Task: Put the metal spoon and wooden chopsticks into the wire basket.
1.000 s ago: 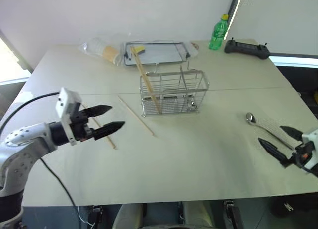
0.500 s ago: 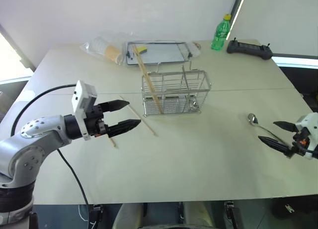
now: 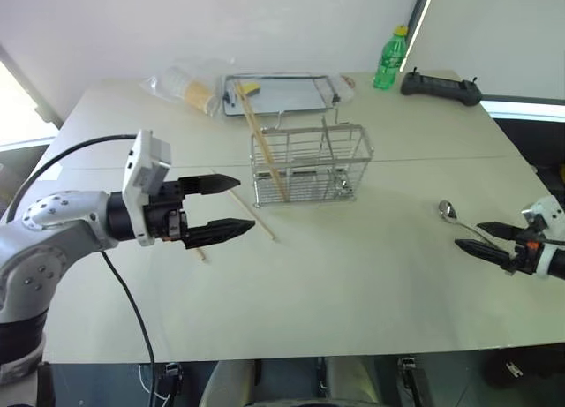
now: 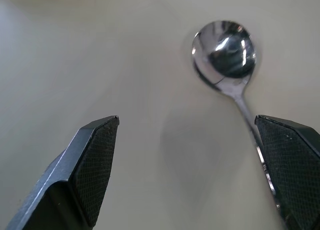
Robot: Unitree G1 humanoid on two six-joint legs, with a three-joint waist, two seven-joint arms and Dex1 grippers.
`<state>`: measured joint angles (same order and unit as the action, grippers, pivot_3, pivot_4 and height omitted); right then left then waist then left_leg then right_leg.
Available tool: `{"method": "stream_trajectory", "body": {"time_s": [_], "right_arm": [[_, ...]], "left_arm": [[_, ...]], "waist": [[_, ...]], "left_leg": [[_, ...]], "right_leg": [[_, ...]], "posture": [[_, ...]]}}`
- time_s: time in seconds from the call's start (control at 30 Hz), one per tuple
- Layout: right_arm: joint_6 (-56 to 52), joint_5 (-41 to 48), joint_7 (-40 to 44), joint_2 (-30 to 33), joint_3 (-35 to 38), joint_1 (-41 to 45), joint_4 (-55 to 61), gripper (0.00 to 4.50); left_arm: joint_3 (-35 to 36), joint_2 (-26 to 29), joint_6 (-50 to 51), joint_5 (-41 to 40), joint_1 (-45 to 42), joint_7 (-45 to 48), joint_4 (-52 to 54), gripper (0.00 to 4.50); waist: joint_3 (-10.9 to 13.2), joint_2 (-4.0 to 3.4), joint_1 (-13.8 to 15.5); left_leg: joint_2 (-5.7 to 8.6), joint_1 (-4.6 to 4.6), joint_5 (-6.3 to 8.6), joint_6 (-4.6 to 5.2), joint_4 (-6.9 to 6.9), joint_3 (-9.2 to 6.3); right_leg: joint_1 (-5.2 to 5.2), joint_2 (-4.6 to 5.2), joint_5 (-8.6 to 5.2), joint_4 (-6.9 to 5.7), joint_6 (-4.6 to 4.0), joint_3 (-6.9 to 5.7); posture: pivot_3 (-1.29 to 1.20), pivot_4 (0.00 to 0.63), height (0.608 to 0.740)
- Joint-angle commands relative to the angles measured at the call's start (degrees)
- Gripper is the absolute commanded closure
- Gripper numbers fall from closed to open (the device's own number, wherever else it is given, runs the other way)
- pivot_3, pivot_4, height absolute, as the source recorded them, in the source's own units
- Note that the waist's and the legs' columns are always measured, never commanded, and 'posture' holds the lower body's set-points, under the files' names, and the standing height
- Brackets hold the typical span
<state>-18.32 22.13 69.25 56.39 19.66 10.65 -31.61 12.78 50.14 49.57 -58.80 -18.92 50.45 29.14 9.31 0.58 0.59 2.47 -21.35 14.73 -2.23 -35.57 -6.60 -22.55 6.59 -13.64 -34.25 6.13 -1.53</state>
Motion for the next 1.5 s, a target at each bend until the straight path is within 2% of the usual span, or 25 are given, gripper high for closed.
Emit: {"method": "stream_trajectory", "body": {"time_s": [0.03,0.4,0.7,0.97,1.03,1.1,1.13,1.3,1.5], "right_arm": [[1.4,-0.1,0.6,1.7,1.2,0.9,-0.4,0.0],[1.7,-4.8,-4.5,0.6,-2.3,3.7,-5.3,0.0],[6.8,-8.3,-8.3,-0.2,-4.3,6.2,-9.9,0.0],[6.1,-8.2,-5.5,-0.4,-5.5,6.9,-11.3,0.0],[5.3,-7.5,-4.1,-0.5,-5.4,5.7,-9.6,0.55],[5.3,-7.0,-3.1,-0.7,-5.3,4.4,-8.0,1.32],[5.2,-6.8,-2.8,-0.8,-5.3,3.7,-6.9,1.95],[3.6,-6.0,-2.6,-1.1,-5.2,0.9,-2.8,4.46],[1.9,-5.4,-3.1,-0.9,-4.6,-0.1,-1.3,4.46]], "left_arm": [[-1.2,0.5,-1.7,1.9,-1.2,1.5,-0.1,0.08],[-2.1,-0.1,-2.0,2.7,-3.0,1.3,0.0,0.08],[-1.7,-0.3,-2.0,2.3,-3.8,0.5,0.2,0.08],[-2.0,-0.8,-2.2,2.7,-5.8,0.1,-0.8,0.08],[-2.0,-0.9,-2.3,2.7,-5.8,0.0,-0.7,0.0],[-2.0,-1.0,-2.3,2.7,-5.8,-0.2,-0.5,0.0],[-2.0,-1.1,-2.4,2.8,-5.8,-0.2,-0.5,0.0],[-2.0,-1.0,-2.2,2.4,-5.8,0.3,-0.3,0.0],[-1.9,-0.3,-1.9,2.2,-5.4,1.6,-0.1,0.0]], "waist": [[0.0,0.01,0.0],[0.0,0.0,-0.1],[0.0,0.0,-0.3],[0.0,0.02,-0.5],[0.0,0.02,-0.5],[0.0,0.03,-0.6],[0.0,0.03,-0.6],[0.0,0.05,-1.2],[0.0,0.14,-1.2]], "left_leg": [[0.01,-0.02,0.0,0.0,0.0,0.0],[0.03,-0.01,0.0,0.0,-0.03,0.0],[0.04,0.0,0.0,0.0,-0.04,0.01],[0.05,0.01,0.0,0.0,-0.18,0.0],[0.05,0.02,0.0,0.0,-0.18,-0.01],[0.04,0.02,0.0,0.0,-0.18,-0.02],[0.03,0.03,0.0,0.0,-0.18,-0.02],[0.03,0.03,0.0,0.0,-0.19,-0.04],[0.02,0.06,0.0,0.0,-0.25,-0.05]], "right_leg": [[-0.01,0.0,0.0,0.0,0.0,0.0],[-0.01,0.0,0.01,-0.02,0.03,0.01],[0.0,0.0,0.03,-0.03,0.05,0.02],[0.1,0.0,0.07,-0.03,0.11,0.02],[0.11,-0.01,0.07,-0.04,0.12,0.02],[0.11,-0.02,0.07,-0.04,0.11,0.02],[0.11,-0.03,0.07,-0.04,0.12,0.02],[0.13,-0.03,0.07,-0.06,0.12,0.02],[0.18,-0.06,0.07,-0.07,0.11,0.02]], "posture": [[0.0,0.15,0.709],[0.0,0.15,0.709],[0.0,0.15,0.709],[0.0,0.15,0.709],[0.0,0.15,0.709],[0.0,0.15,0.709],[0.0,0.15,0.709],[0.0,0.15,0.709],[0.0,0.15,0.709]]}}
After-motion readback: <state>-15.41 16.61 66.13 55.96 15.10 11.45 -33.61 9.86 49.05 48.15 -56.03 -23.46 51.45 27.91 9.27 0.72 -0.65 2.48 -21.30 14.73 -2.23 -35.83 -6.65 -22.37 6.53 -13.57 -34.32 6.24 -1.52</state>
